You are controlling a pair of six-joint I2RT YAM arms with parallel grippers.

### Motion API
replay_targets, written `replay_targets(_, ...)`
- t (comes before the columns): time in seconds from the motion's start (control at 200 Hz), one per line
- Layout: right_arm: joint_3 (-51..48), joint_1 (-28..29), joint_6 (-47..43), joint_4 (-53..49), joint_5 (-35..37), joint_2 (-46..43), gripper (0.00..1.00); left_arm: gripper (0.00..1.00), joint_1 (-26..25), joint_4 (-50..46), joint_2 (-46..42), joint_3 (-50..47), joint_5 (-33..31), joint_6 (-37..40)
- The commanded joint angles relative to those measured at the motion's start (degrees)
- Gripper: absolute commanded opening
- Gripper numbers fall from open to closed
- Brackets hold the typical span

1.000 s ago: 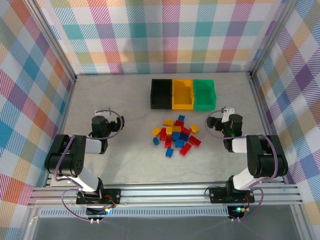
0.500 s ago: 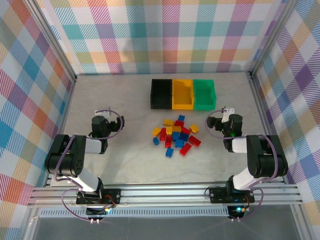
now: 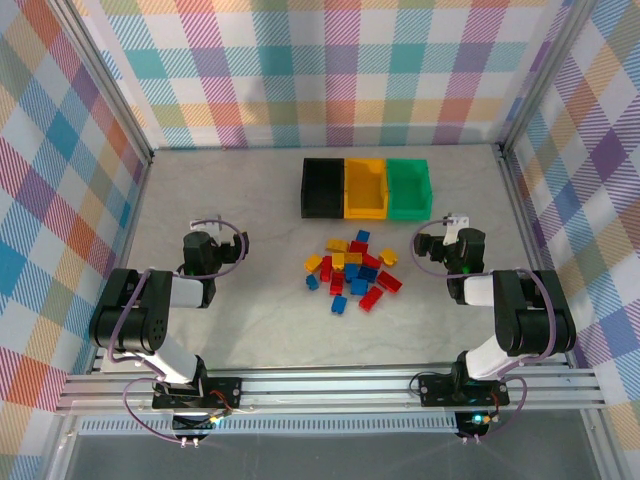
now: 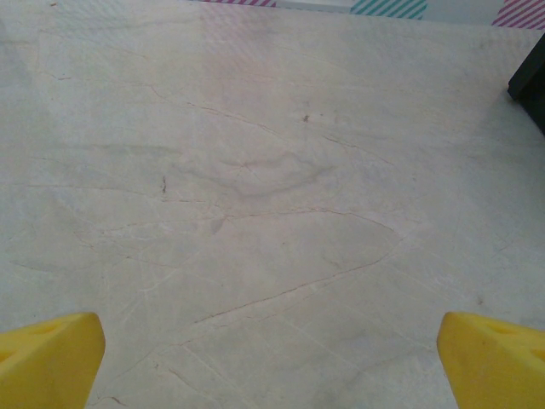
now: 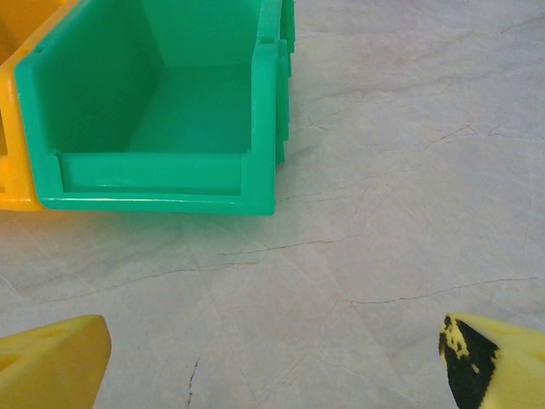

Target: Sort the legos into containers by color

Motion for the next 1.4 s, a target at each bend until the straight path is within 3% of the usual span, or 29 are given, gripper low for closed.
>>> replay_targets(0.0, 0.5, 0.4, -0.2, 2.6, -0.2, -0.7, 0.99, 1.0, 0.2, 0.9, -0.3, 0.1, -0.2, 0.7)
replay_targets(0.16, 0.5, 0.3, 0.6, 1.2, 1.7, -2.9, 0.99, 1.0, 0.1, -4.6, -5.5, 0.7, -1.9, 0.4)
replay_targets(0.295, 2.6, 0.4, 1.1, -7.5, 3.4, -9.4, 0.99, 1.0, -0.1, -13.0, -15.0, 1.7, -4.9, -0.9)
replay_targets(0.43, 7.6, 0.3, 3.4, -23.7, 3.2, -21.0, 0.99, 1.0, -0.8, -27.5, -26.1, 8.0, -6.8, -6.7)
replay_targets(0.54, 16.9, 0.4, 7.5, -43.1, 3.7, -29.0, 0.99, 1.0, -1.4, -40.3, -33.4, 16.5, -3.3, -9.9)
replay_targets(0.605, 21.2, 0.6, 9.7, -50.1, 4.2, -31.6, 0.99, 1.0, -2.3, -46.4, -36.3, 22.1, -2.1, -9.9)
replay_targets(0.675, 23.7, 0.9, 11.7, -54.7, 4.4, -34.1, 0.99, 1.0, -3.3, -50.0, -38.2, 26.0, -4.9, -11.6)
replay_targets(0.745, 25.7, 1.3, 13.0, -58.6, 3.8, -35.6, 0.99, 1.0, -4.0, -52.3, -39.1, 28.4, -5.3, -14.0)
replay_targets(1.035, 31.3, 6.5, 12.8, -71.4, -0.3, -32.7, 0.99, 1.0, -8.8, -57.6, -36.8, 30.4, 4.4, -19.1)
replay_targets(1.19, 29.9, 11.9, 16.4, -77.4, -1.4, -28.6, 0.99, 1.0, -16.2, -59.0, -33.7, 28.0, -0.1, -21.9)
replay_targets(1.3, 28.1, 15.7, 19.0, -80.9, -1.7, -25.1, 0.99, 1.0, -23.6, -62.8, -29.8, 28.9, -7.4, -22.7)
replay_targets(1.395, 26.3, 18.6, 21.4, -83.6, -1.3, -21.7, 0.94, 1.0, -27.9, -62.9, -26.2, 29.2, -7.9, -23.7)
